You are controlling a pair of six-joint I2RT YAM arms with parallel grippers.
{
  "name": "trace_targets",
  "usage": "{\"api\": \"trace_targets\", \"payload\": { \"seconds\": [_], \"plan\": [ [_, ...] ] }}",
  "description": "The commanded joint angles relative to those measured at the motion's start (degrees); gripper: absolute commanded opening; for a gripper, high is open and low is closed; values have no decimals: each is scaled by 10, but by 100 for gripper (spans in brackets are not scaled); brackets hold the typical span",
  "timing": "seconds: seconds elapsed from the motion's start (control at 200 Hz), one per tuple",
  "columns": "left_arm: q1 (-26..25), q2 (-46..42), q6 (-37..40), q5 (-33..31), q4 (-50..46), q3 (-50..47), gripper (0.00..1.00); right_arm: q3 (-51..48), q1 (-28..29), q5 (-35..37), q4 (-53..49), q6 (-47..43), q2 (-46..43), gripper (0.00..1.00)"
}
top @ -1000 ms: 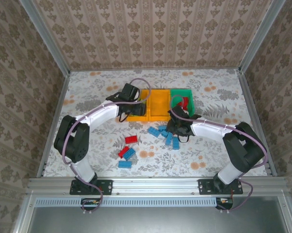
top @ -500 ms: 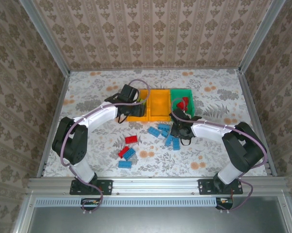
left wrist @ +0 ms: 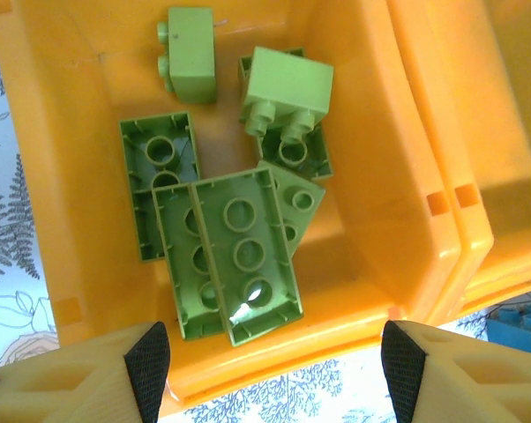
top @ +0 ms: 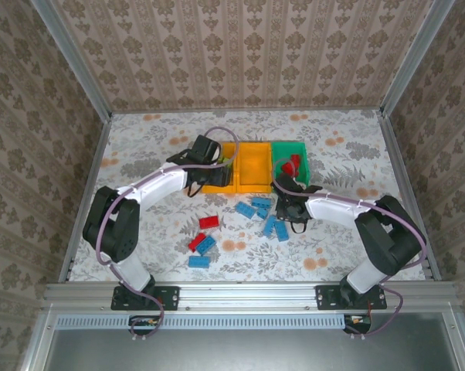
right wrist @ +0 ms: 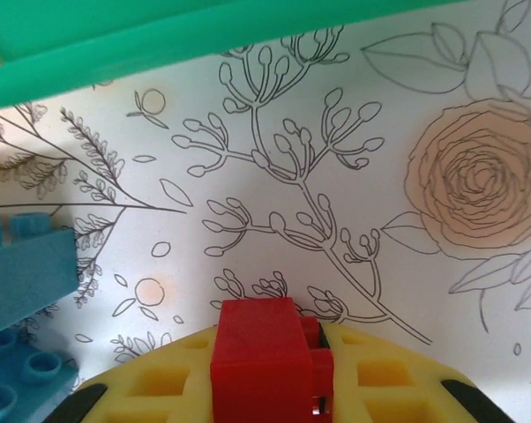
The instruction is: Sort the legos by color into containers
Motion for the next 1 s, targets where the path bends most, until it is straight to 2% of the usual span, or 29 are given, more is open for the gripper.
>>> {"api": "trace_targets", "payload": {
  "seconds": [0.0,0.185,0.395,0.485,0.51,0.52,0.535,0.65,0.77,0.9,0.995],
  "plan": [
    [-1,-27,-2,-14,-19,-18,67,11,-3,35,-22,-18,-57,21],
    [-3,-60,-12,-13,-23,-56,68,71,-23,49,-54,-67,-84,21],
    [-10,-112,-14,1,-17,-117,73,161,-81,49,-61,-135,-15,21],
    [-10,-129,-18,-2,-6,-143,82,202,-100,35,-61,-152,31,22],
    [-10,-133,-19,-2,-3,-150,90,213,-103,32,-61,-156,43,23],
    [-10,-135,-20,-1,-3,-153,97,217,-105,30,-61,-158,49,23],
    [-10,-138,-20,0,0,-156,100,223,-106,27,-62,-160,55,24],
    [-10,-157,-21,3,3,-181,100,270,-113,21,-71,-173,109,32],
    [-10,-173,-23,-4,-1,-206,100,297,-117,28,-78,-178,142,49],
    [-10,-184,-27,-11,1,-226,100,284,-111,18,-71,-193,122,72],
    [-10,-185,-30,-9,8,-234,100,257,-95,34,-77,-205,87,78]
  ]
}}
